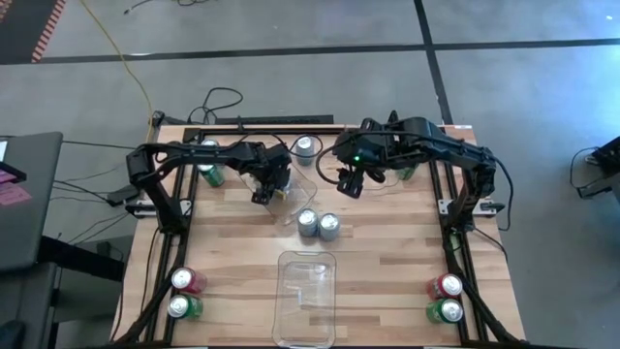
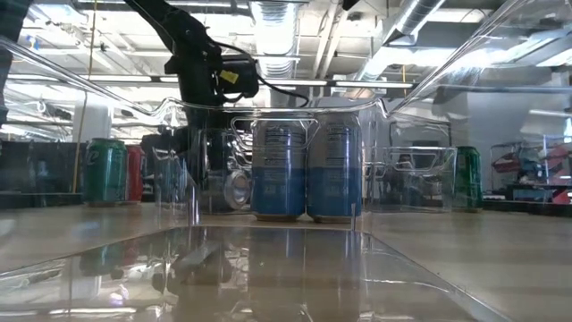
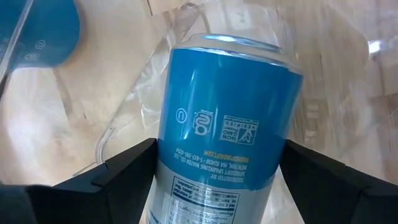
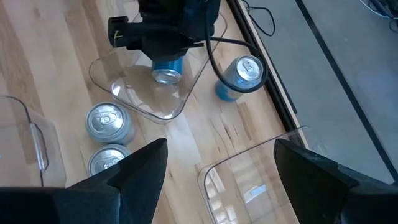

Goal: Sort soda cans
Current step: Put the top right blue-white soda can into the top left transparent bin

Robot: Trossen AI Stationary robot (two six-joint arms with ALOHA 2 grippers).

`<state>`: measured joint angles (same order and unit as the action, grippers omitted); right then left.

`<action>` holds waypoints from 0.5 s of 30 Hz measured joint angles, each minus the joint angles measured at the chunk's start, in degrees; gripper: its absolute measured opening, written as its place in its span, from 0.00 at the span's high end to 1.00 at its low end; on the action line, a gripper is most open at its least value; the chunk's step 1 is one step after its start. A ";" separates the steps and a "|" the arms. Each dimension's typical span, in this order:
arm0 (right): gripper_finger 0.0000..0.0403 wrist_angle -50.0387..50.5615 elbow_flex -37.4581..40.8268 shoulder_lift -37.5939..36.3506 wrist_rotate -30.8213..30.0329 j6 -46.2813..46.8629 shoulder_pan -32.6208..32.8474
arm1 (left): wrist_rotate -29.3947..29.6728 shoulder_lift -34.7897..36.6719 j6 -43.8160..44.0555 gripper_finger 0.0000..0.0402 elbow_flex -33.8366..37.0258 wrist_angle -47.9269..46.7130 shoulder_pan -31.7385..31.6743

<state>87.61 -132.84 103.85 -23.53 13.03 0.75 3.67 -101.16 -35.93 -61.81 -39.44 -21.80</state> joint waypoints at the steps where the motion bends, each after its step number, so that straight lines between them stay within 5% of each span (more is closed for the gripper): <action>1: 0.22 -0.02 0.00 0.00 -0.02 0.27 0.03 | 0.22 -0.16 -0.18 0.21 -0.05 0.24 0.02; 8: 0.22 -0.41 0.00 0.00 -0.10 0.47 0.28 | 2.85 0.89 2.65 0.32 -1.06 0.64 0.24; 15: 0.22 -3.39 0.02 0.00 -0.80 0.57 -0.20 | 5.81 4.08 4.68 0.33 -3.31 -0.65 1.25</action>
<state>84.22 -132.81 103.85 -24.34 13.60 0.56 9.48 -97.08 -31.24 -65.12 -40.09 -20.55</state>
